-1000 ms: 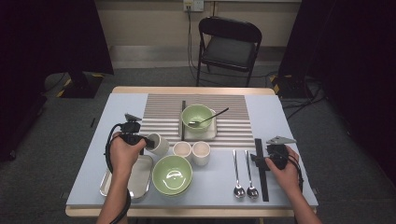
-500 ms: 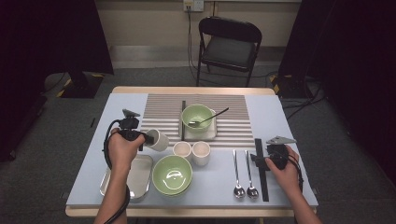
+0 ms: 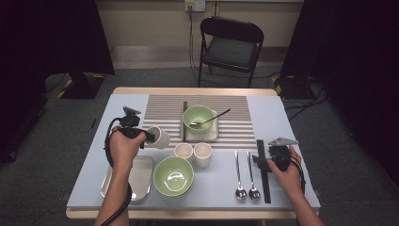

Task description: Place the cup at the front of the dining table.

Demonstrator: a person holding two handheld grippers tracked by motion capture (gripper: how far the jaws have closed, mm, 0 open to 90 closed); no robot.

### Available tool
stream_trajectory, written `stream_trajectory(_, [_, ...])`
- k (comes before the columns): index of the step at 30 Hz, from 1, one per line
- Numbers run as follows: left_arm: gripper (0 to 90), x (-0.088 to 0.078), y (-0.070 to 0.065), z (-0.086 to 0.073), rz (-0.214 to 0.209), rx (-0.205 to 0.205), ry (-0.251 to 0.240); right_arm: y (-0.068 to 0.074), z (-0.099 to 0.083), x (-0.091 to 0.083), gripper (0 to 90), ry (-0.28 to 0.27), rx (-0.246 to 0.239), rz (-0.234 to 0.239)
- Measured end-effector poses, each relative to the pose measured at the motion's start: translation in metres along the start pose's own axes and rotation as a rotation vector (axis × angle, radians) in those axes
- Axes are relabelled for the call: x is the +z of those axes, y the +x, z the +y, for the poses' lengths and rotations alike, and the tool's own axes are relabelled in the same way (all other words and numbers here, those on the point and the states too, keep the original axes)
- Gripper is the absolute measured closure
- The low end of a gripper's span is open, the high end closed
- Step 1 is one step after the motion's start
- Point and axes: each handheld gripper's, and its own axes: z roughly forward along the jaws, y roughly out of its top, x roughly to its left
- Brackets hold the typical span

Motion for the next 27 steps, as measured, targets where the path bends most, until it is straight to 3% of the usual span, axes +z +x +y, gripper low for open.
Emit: stream_trajectory(27, [82.1, 0.006, 0.0, 0.014, 0.026, -0.006, -0.004, 0.0, 0.0, 0.0, 14.9, 0.002, 0.002, 0.001])
